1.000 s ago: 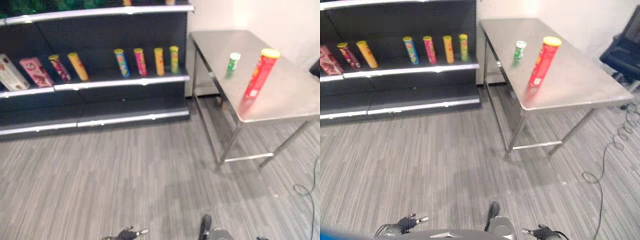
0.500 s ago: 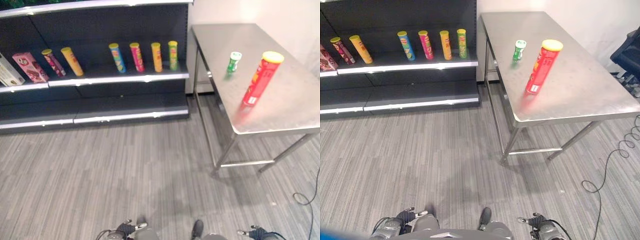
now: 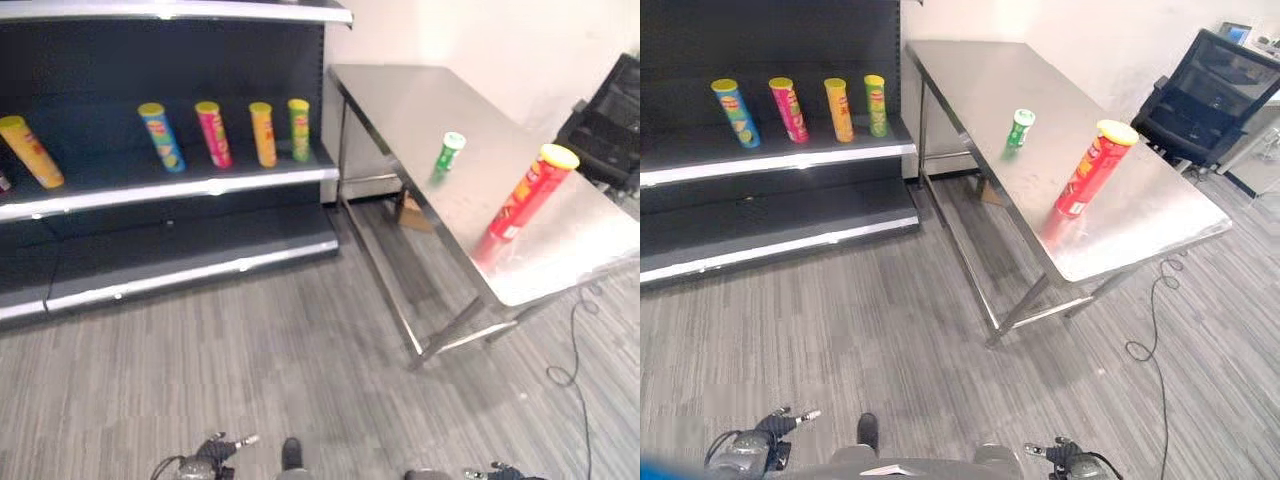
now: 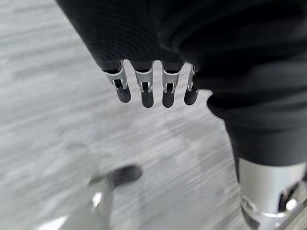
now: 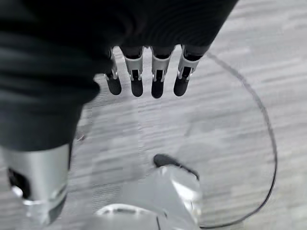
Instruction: Put the goods on the table back onto the shelves and tidy them up.
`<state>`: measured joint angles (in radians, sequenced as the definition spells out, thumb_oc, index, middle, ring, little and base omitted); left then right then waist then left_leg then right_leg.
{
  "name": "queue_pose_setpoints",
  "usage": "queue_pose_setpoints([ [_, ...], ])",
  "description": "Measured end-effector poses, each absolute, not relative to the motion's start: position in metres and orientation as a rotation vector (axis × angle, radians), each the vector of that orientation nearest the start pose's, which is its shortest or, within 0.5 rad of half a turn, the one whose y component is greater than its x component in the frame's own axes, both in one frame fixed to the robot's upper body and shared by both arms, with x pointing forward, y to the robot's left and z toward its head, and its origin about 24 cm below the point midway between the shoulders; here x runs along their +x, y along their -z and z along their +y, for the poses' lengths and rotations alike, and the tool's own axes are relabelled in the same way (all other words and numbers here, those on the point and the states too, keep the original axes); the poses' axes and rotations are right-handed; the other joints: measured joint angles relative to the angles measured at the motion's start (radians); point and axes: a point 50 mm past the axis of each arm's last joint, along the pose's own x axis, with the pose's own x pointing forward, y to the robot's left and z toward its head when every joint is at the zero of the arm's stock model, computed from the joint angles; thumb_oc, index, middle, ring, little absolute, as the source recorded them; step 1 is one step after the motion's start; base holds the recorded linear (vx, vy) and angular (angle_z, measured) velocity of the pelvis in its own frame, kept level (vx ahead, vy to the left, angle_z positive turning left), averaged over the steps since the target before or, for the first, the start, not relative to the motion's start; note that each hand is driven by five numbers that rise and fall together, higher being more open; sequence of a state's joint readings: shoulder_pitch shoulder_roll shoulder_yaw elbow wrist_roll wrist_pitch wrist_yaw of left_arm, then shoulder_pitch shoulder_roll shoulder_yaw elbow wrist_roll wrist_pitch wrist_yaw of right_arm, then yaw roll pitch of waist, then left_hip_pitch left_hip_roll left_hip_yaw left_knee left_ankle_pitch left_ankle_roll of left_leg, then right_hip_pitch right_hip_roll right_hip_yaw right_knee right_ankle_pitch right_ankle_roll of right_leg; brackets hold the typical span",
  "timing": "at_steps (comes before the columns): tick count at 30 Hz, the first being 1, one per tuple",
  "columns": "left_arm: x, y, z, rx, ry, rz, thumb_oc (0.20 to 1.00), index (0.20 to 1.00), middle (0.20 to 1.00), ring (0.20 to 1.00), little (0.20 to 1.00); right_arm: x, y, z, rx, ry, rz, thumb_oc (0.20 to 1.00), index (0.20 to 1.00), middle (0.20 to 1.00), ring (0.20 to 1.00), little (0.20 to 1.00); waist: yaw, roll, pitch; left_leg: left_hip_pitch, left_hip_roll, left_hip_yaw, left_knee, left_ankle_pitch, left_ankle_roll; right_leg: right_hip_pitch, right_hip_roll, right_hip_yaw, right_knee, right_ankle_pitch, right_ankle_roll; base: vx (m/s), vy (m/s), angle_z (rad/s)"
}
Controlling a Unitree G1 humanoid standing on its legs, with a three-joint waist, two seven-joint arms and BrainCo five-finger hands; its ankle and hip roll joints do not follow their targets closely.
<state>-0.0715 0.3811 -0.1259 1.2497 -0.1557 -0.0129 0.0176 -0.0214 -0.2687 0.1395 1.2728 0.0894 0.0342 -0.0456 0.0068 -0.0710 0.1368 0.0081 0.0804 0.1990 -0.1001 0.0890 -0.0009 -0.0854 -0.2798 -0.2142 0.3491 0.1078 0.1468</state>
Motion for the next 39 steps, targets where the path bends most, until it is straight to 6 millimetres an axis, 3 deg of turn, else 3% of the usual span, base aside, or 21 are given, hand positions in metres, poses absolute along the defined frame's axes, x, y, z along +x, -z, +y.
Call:
queue_pose_setpoints([
  [1,0.11,0.14,0.289,0.289,-0.228,1.166,1.0,1.0,1.0,1.0,1.0,0.084,0.157,-0.262,-0.276,0.19,1.276,1.0,1.0,1.0,1.0,1.0,-0.008,0.033,0.014,0.034,-0.026,0.012,0.0,-0.027,0.023,-0.034,-0.047,-0.012,0.101,0.044,0.017,0.12,0.182,-0.31],
  [3,0.103,0.141,0.291,0.293,-0.232,1.18,1.0,1.0,1.0,1.0,1.0,0.076,0.156,-0.268,-0.285,0.207,1.298,1.0,1.0,1.0,1.0,1.0,-0.015,0.055,0.012,0.044,-0.042,0.008,0.0,-0.042,0.045,-0.066,-0.059,-0.007,0.158,-0.016,0.056,0.14,0.131,0.03],
  [4,0.1,0.14,0.295,0.305,-0.239,1.188,1.0,1.0,1.0,1.0,1.0,0.065,0.157,-0.272,-0.268,0.235,1.323,1.0,1.0,1.0,1.0,1.0,-0.014,0.048,0.013,0.048,-0.06,0.008,0.0,-0.055,0.066,-0.082,-0.028,-0.001,0.082,-0.067,0.06,0.16,0.061,0.05],
  [6,0.094,0.142,0.293,0.321,-0.22,1.213,1.0,1.0,1.0,1.0,1.0,0.066,0.155,-0.277,-0.254,0.267,1.316,1.0,1.0,1.0,1.0,1.0,-0.026,0.043,0.013,0.048,-0.065,0.007,0.0,-0.059,0.072,-0.065,0.011,-0.022,-0.095,-0.07,0.061,0.12,0.012,0.03],
  [7,0.092,0.144,0.291,0.323,-0.207,1.221,1.0,1.0,1.0,1.0,1.0,0.068,0.153,-0.28,-0.246,0.293,1.307,1.0,1.0,1.0,1.0,1.0,-0.032,0.029,0.017,0.053,-0.074,0.008,0.0,-0.062,0.08,-0.052,0.045,-0.023,-0.281,-0.066,0.061,0.13,0.002,0.07],
  [10,0.096,0.145,0.285,0.315,-0.192,1.213,1.0,1.0,1.0,1.0,1.0,0.068,0.151,-0.288,-0.198,0.372,1.288,1.0,1.0,1.0,1.0,1.0,-0.046,-0.006,0.026,0.076,-0.09,0.005,0.0,-0.078,0.078,-0.067,0.076,0.025,-0.423,-0.028,0.068,0.13,-0.005,0.08],
  [13,0.1,0.147,0.277,0.306,-0.172,1.198,1.0,1.0,1.0,1.0,1.0,0.066,0.144,-0.304,-0.15,0.489,1.258,1.0,1.0,1.0,1.0,1.0,-0.061,-0.019,0.024,0.095,-0.092,-0.013,-0.001,-0.091,0.066,-0.065,0.079,0.023,-0.429,-0.001,0.063,0.13,-0.026,0.26],
  [14,0.104,0.146,0.274,0.311,-0.154,1.179,1.0,1.0,1.0,1.0,1.0,0.058,0.138,-0.321,-0.128,0.58,1.245,1.0,1.0,1.0,1.0,1.0,-0.061,-0.02,0.018,0.106,-0.09,-0.028,-0.001,-0.1,0.057,-0.046,0.072,-0.003,-0.405,0.013,0.046,0.17,-0.042,0.32],
  [16,0.1,0.146,0.276,0.318,-0.151,1.18,1.0,1.0,1.0,1.0,1.0,0.042,0.127,-0.345,-0.143,0.683,1.245,1.0,1.0,1.0,1.0,1.0,-0.062,-0.03,-0.003,0.123,-0.094,-0.049,0.0,-0.118,0.027,0.023,0.068,-0.022,-0.426,0.02,0.046,0.18,-0.051,0.26],
  [17,0.097,0.146,0.278,0.32,-0.155,1.186,1.0,1.0,1.0,1.0,1.0,0.04,0.121,-0.356,-0.16,0.718,1.233,1.0,1.0,1.0,1.0,1.0,-0.06,-0.04,-0.012,0.14,-0.092,-0.049,0.0,-0.123,0.012,0.04,0.073,-0.02,-0.453,0.073,0.025,0.12,-0.044,0.13],
  [18,0.092,0.148,0.276,0.314,-0.153,1.199,1.0,1.0,1.0,1.0,1.0,0.039,0.113,-0.369,-0.16,0.771,1.209,1.0,1.0,1.0,1.0,1.0,-0.065,-0.022,-0.017,0.144,-0.075,-0.051,0.0,-0.13,-0.009,0.052,0.09,-0.027,-0.453,0.085,-0.006,0.1,-0.038,-0.01],
  [20,0.087,0.152,0.267,0.293,-0.137,1.21,1.0,1.0,1.0,1.0,1.0,0.038,0.091,-0.399,-0.181,0.878,1.138,1.0,1.0,1.0,1.0,1.0,-0.065,0.021,-0.028,0.151,-0.03,-0.048,0.0,-0.141,-0.038,0.057,0.137,-0.032,-0.448,0.075,-0.034,0.19,-0.063,-0.06],
  [23,0.087,0.153,0.263,0.288,-0.127,1.214,1.0,1.0,1.0,1.0,1.0,0.04,0.055,-0.437,-0.111,1.079,0.951,1.0,1.0,1.0,1.0,1.0,-0.097,0.061,-0.036,0.171,0.005,-0.052,0.0,-0.154,-0.065,0.087,0.17,-0.054,-0.448,0.049,-0.045,0.14,-0.039,0.09],
  [25,0.092,0.152,0.262,0.288,-0.127,1.197,1.0,1.0,1.0,1.0,1.0,0.042,0.032,-0.455,-0.105,1.176,0.819,1.0,1.0,1.0,1.0,1.0,-0.114,0.063,-0.041,0.173,0.023,-0.051,0.0,-0.161,-0.077,0.088,0.185,-0.055,-0.453,0.028,-0.041,0.19,-0.049,-0.01],
  [26,0.092,0.152,0.262,0.288,-0.127,1.197,1.0,1.0,1.0,1.0,1.0,0.042,0.032,-0.455,-0.105,1.176,0.819,1.0,1.0,1.0,1.0,1.0,-0.114,0.063,-0.041,0.173,0.023,-0.051,0.0,-0.161,-0.077,0.088,0.185,-0.055,-0.453,0.028,-0.041,0.08,-0.022,-0.02],
  [28,0.091,0.153,0.258,0.265,-0.131,1.193,1.0,1.0,1.0,1.0,1.0,0.044,0.003,-0.472,-0.109,1.269,0.644,1.0,1.0,1.0,1.0,1.0,-0.138,0.068,-0.046,0.177,0.025,-0.049,0.0,-0.166,-0.083,0.091,0.188,-0.055,-0.453,0.025,-0.043,0.08,-0.037,-0.04],
  [30,0.086,0.154,0.258,0.264,-0.133,1.207,1.0,1.0,1.0,1.0,1.0,0.055,-0.021,-0.48,-0.158,1.284,0.52,1.0,1.0,1.0,1.0,1.0,-0.153,0.068,-0.046,0.178,0.025,-0.047,0.0,-0.167,-0.085,0.089,0.187,-0.049,-0.453,0.025,-0.043,0.1,-0.057,-0.07],
  [32,0.078,0.156,0.258,0.263,-0.134,1.231,1.0,1.0,1.0,1.0,1.0,0.08,-0.064,-0.489,-0.253,1.252,0.339,1.0,1.0,1.0,1.0,1.0,-0.177,0.072,-0.049,0.179,0.02,-0.046,0.0,-0.167,-0.084,0.089,0.183,-0.048,-0.453,0.026,-0.044,0.06,-0.041,-0.02],
  [34,0.075,0.157,0.258,0.265,-0.132,1.239,1.0,1.0,1.0,1.0,1.0,0.104,-0.1,-0.487,-0.324,1.182,0.182,1.0,1.0,1.0,1.0,1.0,-0.179,0.074,-0.05,0.18,0.021,-0.044,0.0,-0.167,-0.084,0.089,0.183,-0.046,-0.453,0.026,-0.045,0.05,-0.038,-0.03],
  [38,0.069,0.158,0.251,0.244,-0.102,1.235,1.0,1.0,1.0,1.0,1.0,0.167,-0.182,-0.443,-0.563,0.865,-0.169,1.0,1.0,1.0,1.0,1.0,-0.171,0.078,-0.055,0.185,0.024,-0.041,0.0,-0.167,-0.084,0.091,0.187,-0.043,-0.453,0.028,-0.047,0.02,-0.035,-0.02],
  [39,0.07,0.158,0.25,0.241,-0.1,1.233,1.0,1.0,1.0,1.0,1.0,0.173,-0.191,-0.437,-0.588,0.817,-0.214,1.0,1.0,1.0,1.0,1.0,-0.161,0.075,-0.056,0.185,0.024,-0.042,0.0,-0.166,-0.084,0.093,0.187,-0.045,-0.453,0.028,-0.047,0.03,-0.038,0.07],
])
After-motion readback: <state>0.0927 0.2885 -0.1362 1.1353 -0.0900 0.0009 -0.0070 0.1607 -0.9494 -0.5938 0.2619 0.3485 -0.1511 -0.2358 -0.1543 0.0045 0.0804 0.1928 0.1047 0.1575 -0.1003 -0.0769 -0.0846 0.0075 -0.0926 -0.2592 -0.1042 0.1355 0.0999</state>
